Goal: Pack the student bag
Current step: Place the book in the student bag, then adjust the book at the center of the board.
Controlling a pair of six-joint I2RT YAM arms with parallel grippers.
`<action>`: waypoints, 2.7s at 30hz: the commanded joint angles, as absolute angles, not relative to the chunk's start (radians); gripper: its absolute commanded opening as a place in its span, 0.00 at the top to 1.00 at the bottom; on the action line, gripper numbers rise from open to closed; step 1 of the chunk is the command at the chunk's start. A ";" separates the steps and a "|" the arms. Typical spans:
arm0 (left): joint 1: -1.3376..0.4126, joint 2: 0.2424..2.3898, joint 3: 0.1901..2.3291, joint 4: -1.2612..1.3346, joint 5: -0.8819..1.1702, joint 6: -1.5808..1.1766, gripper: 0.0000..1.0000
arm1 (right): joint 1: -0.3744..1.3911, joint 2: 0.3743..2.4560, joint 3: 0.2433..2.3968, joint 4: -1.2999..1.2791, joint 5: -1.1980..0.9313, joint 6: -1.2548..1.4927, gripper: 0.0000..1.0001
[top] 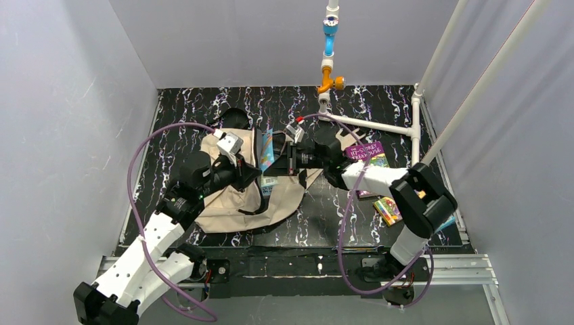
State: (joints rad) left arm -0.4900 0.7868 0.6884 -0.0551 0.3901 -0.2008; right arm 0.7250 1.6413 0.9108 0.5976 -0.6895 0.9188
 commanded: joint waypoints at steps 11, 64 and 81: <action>-0.492 0.822 0.766 0.036 0.385 -0.219 1.00 | 0.816 2.073 1.026 0.966 -0.543 1.039 0.99; -0.493 0.911 0.737 -0.098 0.455 -0.081 1.00 | 0.185 1.363 0.665 -0.249 -0.130 0.558 0.54; -0.498 0.948 0.731 -0.093 0.479 -0.075 1.00 | 0.255 1.211 0.838 -0.414 0.048 0.381 0.08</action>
State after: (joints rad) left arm -0.4931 0.9466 0.7284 -0.0875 0.4347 -0.0860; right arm 0.4034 1.1202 0.7383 -0.4179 0.0010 0.5175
